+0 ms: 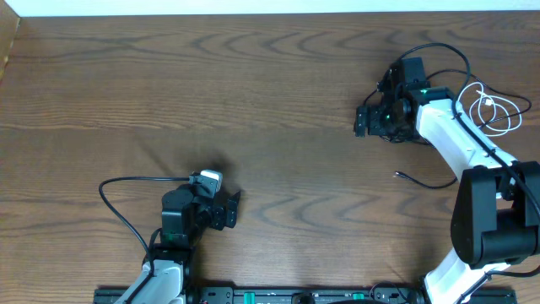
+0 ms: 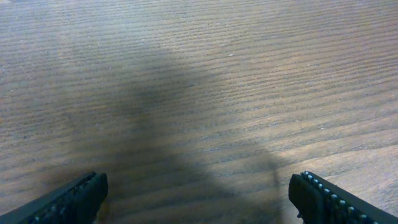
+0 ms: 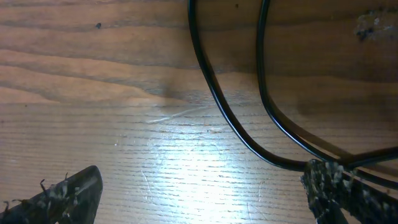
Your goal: Untangle cables
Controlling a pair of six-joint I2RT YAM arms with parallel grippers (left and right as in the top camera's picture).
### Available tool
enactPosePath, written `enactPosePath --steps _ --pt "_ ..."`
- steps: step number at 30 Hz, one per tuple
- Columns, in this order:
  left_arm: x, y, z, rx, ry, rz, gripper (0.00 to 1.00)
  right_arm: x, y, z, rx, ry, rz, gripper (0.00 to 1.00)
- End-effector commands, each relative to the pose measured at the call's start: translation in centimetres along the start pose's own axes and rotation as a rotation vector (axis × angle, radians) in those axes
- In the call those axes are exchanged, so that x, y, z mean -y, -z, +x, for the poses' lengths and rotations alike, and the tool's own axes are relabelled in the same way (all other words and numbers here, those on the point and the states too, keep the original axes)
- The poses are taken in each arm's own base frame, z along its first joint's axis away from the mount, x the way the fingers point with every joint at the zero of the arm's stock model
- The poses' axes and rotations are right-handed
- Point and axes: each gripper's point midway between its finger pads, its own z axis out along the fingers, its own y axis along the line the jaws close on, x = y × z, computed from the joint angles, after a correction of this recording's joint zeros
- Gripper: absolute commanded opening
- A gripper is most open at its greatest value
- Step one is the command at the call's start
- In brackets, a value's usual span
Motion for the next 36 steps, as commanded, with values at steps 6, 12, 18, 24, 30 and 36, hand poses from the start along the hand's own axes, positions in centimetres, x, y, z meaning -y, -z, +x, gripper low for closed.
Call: enactPosePath --steps 6,12,18,24,30,36 --pt "0.4 0.2 0.4 -0.002 -0.007 0.019 0.98 -0.4 0.5 0.0 0.011 0.007 -0.01 0.99" --pt "0.5 0.4 0.4 0.001 -0.005 0.019 0.98 -0.4 0.5 0.0 0.011 0.007 -0.01 0.99" --pt "0.6 0.8 0.5 -0.005 -0.003 0.018 0.98 -0.4 0.5 0.0 0.011 0.008 -0.01 0.99" --pt "0.7 1.3 0.7 -0.011 -0.002 0.018 0.98 -0.4 0.5 0.0 0.011 0.008 -0.01 0.99" --pt "0.8 1.8 0.4 0.003 -0.005 0.018 0.98 -0.4 0.5 0.0 0.011 0.007 -0.01 0.99" --pt "0.9 2.6 0.2 0.017 -0.009 0.014 0.98 -0.4 0.5 0.0 0.011 0.008 -0.01 0.99"
